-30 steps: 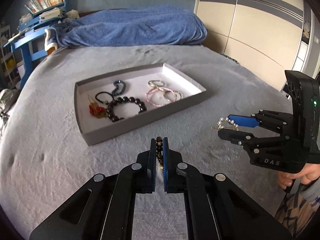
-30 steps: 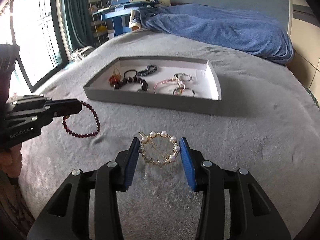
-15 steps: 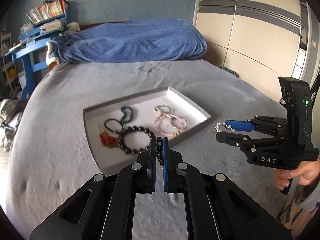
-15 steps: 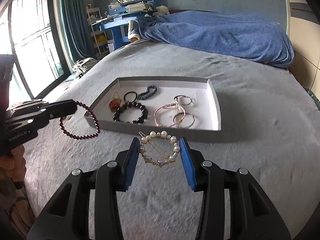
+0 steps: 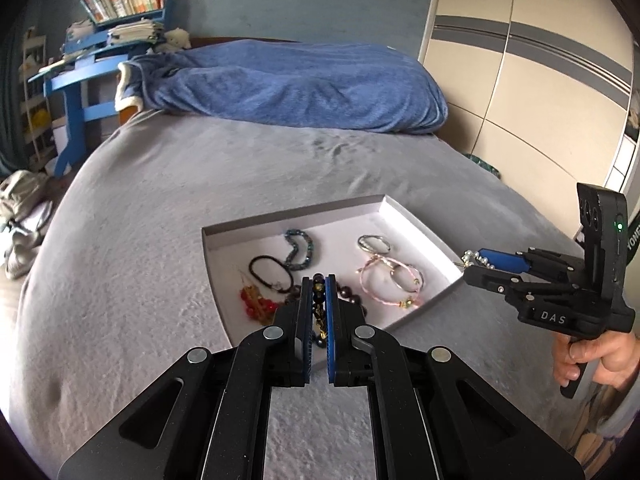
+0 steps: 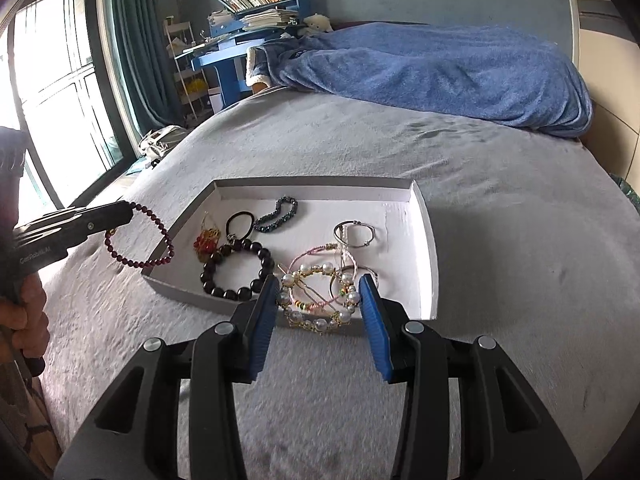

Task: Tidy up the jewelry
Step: 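Carry the garnet bracelet and pearl hair clip into the tray and open both tools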

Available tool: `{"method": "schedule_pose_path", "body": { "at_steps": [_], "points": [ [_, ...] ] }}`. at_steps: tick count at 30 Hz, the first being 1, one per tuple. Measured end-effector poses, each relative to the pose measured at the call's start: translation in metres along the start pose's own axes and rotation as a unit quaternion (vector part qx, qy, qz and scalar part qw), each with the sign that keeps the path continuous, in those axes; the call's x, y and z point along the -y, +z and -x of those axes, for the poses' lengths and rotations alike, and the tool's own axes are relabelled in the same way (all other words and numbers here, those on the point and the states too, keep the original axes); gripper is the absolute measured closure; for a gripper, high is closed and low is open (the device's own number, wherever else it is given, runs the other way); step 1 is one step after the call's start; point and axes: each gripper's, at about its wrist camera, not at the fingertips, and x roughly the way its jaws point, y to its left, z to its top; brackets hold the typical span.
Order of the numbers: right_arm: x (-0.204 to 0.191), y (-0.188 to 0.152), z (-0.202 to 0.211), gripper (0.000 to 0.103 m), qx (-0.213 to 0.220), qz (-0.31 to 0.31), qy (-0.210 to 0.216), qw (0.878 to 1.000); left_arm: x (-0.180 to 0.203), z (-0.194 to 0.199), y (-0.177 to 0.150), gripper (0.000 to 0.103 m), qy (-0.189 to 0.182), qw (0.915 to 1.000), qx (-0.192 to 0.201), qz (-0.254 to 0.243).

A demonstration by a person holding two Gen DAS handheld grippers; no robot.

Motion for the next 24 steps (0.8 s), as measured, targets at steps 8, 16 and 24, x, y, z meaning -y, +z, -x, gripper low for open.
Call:
{"method": "schedule_pose_path", "body": {
  "at_steps": [8,16,24],
  "points": [
    [0.004,0.010,-0.019,0.062,-0.002,0.002,0.001,1.000,-0.007,-0.013,-0.003,0.097,0.013,0.9998,-0.016,0.002],
    [0.010,0.017,-0.033,0.062,-0.005,0.000,0.002,1.000,-0.009,-0.032,-0.007,0.097,0.024,0.9989,-0.039,-0.006],
    [0.017,0.019,-0.051,0.062,-0.019,-0.005,-0.003,1.000,-0.011,-0.052,-0.016,0.097,0.042,0.9962,-0.075,-0.013]
  ]
}}
